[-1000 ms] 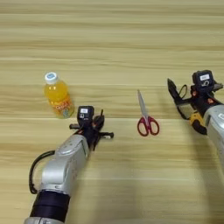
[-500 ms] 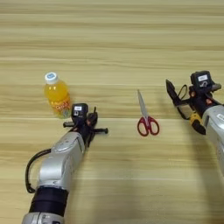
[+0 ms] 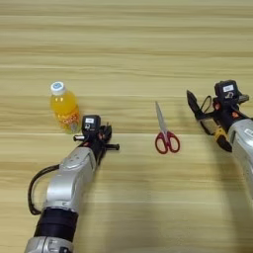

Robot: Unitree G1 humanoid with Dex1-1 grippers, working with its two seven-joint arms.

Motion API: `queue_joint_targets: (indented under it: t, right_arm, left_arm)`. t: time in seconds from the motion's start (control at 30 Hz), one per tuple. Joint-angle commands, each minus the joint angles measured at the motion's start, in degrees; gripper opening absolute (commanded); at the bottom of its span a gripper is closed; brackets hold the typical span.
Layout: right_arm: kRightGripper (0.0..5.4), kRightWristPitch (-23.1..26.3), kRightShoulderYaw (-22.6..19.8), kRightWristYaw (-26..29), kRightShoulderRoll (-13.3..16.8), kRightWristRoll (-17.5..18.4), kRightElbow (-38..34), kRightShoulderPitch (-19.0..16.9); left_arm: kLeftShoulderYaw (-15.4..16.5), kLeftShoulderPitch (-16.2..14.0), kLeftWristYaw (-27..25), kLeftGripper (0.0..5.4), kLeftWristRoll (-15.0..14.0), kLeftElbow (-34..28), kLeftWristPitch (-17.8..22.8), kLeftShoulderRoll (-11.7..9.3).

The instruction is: Move the objects on the table

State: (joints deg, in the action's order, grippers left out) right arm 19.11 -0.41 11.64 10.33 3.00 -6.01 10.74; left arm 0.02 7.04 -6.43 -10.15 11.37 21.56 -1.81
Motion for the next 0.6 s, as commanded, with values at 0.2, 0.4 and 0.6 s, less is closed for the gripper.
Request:
queue_joint_targets:
  t: [0.2, 0.4, 0.6]
  right_arm:
    - [5.40, -0.7, 0.3, 0.1, 0.1, -0.2, 0.8, 0.1]
    - [5.40, -1.3, 0.3, 0.0, 0.1, -0.3, 1.4, 0.0]
    - [5.40, -2.6, 0.1, -0.1, 0.1, -0.3, 2.8, 0.2]
  left_arm:
    - [0.2, -0.1, -0.1, 1.85, 1.0, 0.4, -0.9, 0.1]
    - [0.4, -0.1, 0.0, 2.54, 1.4, 0.4, -1.5, 0.3]
    - [0.8, 0.0, -0.6, 3.05, 0.8, -0.1, -3.2, 0.7]
